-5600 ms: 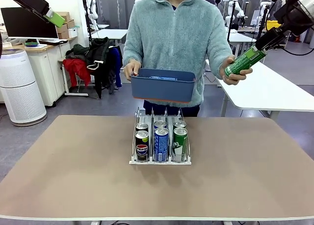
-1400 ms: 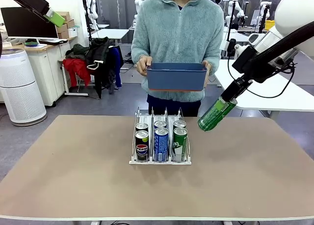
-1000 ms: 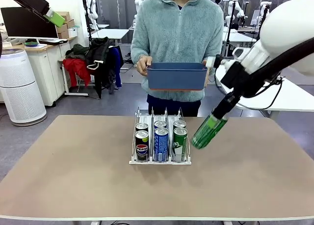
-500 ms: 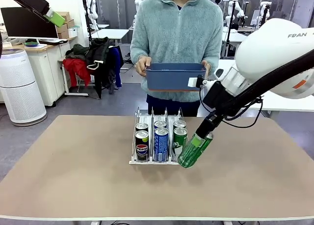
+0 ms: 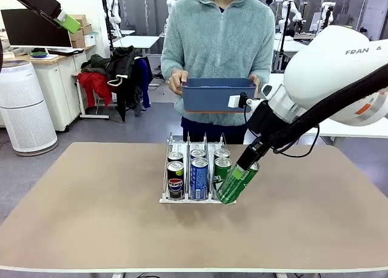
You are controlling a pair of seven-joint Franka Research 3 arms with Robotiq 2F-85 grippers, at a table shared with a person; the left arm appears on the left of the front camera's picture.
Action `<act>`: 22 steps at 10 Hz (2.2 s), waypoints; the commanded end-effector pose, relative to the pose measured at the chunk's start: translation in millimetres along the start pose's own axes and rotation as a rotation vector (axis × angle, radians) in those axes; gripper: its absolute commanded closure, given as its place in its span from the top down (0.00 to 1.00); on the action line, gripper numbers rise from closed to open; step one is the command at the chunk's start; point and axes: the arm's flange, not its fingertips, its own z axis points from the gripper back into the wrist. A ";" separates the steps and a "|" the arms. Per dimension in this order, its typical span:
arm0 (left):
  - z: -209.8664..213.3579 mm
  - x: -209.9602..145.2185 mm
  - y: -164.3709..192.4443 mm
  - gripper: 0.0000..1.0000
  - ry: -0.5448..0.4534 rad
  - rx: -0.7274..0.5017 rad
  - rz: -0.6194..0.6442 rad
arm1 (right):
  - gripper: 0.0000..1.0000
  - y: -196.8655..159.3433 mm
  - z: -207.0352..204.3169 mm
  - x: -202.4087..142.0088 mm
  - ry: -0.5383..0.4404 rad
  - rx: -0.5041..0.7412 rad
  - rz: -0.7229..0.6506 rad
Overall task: Fill the beverage cans into the dispenser.
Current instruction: Place the picked Sprite in the line of the Automatic Can Dispenser with the same cans.
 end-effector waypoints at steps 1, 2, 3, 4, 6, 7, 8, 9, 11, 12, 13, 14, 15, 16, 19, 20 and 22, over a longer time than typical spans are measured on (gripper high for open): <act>-0.2 -0.7 -0.3 1.00 -0.002 -0.005 0.012 | 0.58 -13.8 -14.5 -0.3 -0.050 -0.094 0.017; -0.2 -0.7 -0.3 1.00 -0.002 -0.005 0.012 | 0.58 -22.7 -20.8 1.3 -0.036 -0.125 0.001; -0.2 -0.7 -0.3 1.00 -0.002 -0.005 0.012 | 0.58 -29.8 -26.5 1.6 -0.044 -0.132 -0.009; -0.2 -0.7 -0.3 1.00 -0.002 -0.005 0.012 | 0.58 -35.1 -28.1 1.9 -0.065 -0.139 -0.001; -0.2 -0.7 -0.3 1.00 -0.002 -0.005 0.012 | 0.58 -45.1 -30.6 5.1 -0.046 -0.116 -0.005; -0.2 -0.7 -0.3 1.00 -0.002 -0.005 0.012 | 0.58 -37.3 -27.9 0.6 -0.044 -0.126 -0.009; -0.2 -0.7 -0.3 1.00 -0.002 -0.005 0.012 | 0.58 -37.3 -27.9 0.6 -0.044 -0.126 -0.009; -0.2 -0.7 -0.3 1.00 -0.002 -0.005 0.012 | 0.58 -43.9 -32.2 -0.3 -0.035 -0.123 -0.019; -0.2 -0.7 -0.3 1.00 -0.002 -0.005 0.012 | 0.58 -58.6 -42.7 7.0 -0.096 -0.140 -0.014; -0.2 -0.7 -0.3 1.00 -0.002 -0.005 0.012 | 0.58 -67.0 -45.2 13.3 -0.111 -0.123 -0.005; -0.2 -0.7 -0.3 1.00 -0.002 -0.005 0.012 | 0.58 -69.0 -50.9 20.1 -0.145 -0.105 0.003; -0.2 -0.7 -0.3 1.00 -0.002 -0.005 0.012 | 0.58 -70.6 -50.0 24.3 -0.157 -0.093 0.012; -0.2 -0.7 -0.3 1.00 -0.002 -0.005 0.012 | 0.58 -78.1 -47.7 29.4 -0.168 -0.082 0.019; -0.2 -0.7 -0.3 1.00 -0.002 -0.005 0.012 | 0.58 -83.4 -52.2 35.8 -0.189 -0.076 0.012; -0.2 -0.7 -0.3 1.00 -0.002 -0.005 0.012 | 0.58 -90.4 -55.9 49.1 -0.209 -0.100 0.045; -0.2 -0.7 -0.3 1.00 -0.002 -0.005 0.012 | 0.58 -92.1 -62.7 51.4 -0.214 -0.113 0.056; -0.2 -0.7 -0.3 1.00 -0.002 -0.005 0.012 | 0.58 -99.2 -70.7 54.9 -0.203 -0.129 0.078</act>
